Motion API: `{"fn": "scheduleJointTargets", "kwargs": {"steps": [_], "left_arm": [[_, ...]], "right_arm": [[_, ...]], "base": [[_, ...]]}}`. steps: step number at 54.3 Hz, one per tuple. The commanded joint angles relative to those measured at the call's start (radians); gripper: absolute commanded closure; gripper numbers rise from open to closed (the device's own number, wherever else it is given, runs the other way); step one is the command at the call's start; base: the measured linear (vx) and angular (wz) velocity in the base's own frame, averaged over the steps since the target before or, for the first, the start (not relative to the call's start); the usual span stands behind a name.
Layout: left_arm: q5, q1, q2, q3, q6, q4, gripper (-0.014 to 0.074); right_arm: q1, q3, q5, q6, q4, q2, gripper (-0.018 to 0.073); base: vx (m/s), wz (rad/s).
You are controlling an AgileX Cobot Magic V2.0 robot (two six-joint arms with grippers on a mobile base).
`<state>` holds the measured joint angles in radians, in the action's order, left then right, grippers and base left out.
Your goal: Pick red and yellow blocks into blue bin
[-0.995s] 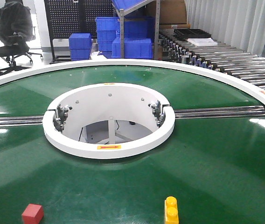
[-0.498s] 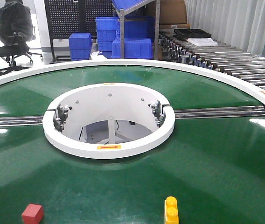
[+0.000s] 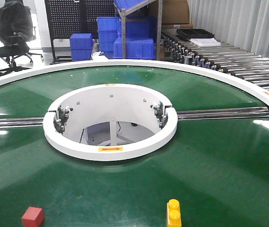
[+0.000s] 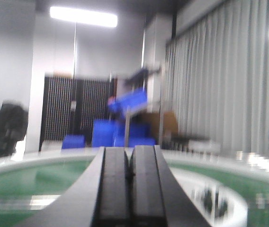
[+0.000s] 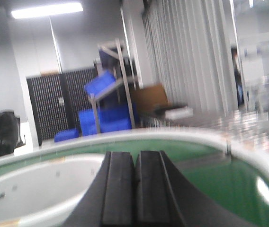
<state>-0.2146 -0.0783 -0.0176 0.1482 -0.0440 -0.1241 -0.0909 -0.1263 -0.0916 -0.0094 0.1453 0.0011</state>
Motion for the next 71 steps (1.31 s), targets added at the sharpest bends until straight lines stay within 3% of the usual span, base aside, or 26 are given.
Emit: {"fn": "scheduleJointTargets", "kwargs": {"steps": [1, 7, 15, 27, 38, 47, 59, 64, 71], "left_arm": [[-0.014, -0.008, 0.059, 0.183, -0.004, -0.009, 0.0603], [0.093, -0.008, 0.199, 0.375, -0.059, -0.010, 0.0603], [0.127, -0.008, 0.419, 0.515, -0.079, -0.010, 0.0603], [0.118, -0.008, 0.615, 0.539, -0.079, -0.012, 0.0603], [0.113, -0.008, 0.642, 0.539, -0.079, -0.012, 0.0579], [0.112, -0.008, 0.642, 0.539, -0.079, -0.011, 0.0474], [0.136, -0.008, 0.642, 0.539, -0.079, -0.012, 0.0207], [0.155, -0.008, 0.642, 0.539, -0.079, -0.012, 0.0131], [0.157, -0.008, 0.642, 0.539, -0.079, -0.012, 0.0087]], "right_arm": [[0.001, -0.179, -0.022, -0.100, -0.022, 0.074, 0.0569], [0.013, -0.403, 0.092, -0.180, -0.034, 0.247, 0.0569], [0.067, -0.545, 0.104, -0.183, -0.034, 0.465, 0.0569], [0.149, -0.565, 0.107, -0.183, -0.033, 0.648, 0.0569], [0.152, -0.565, 0.114, -0.179, -0.032, 0.663, 0.0531], [0.152, -0.565, 0.169, -0.187, -0.036, 0.662, 0.0366], [0.152, -0.565, 0.237, -0.187, -0.035, 0.662, -0.0027], [0.152, -0.565, 0.244, -0.169, -0.024, 0.664, -0.0102], [0.183, -0.569, 0.280, -0.158, 0.006, 0.701, -0.0112]], "base": [[0.00, 0.00], [0.00, 0.00], [0.00, 0.00], [0.00, 0.00], [0.00, 0.00], [0.00, 0.00], [0.00, 0.00], [0.00, 0.00], [0.00, 0.00]]}}
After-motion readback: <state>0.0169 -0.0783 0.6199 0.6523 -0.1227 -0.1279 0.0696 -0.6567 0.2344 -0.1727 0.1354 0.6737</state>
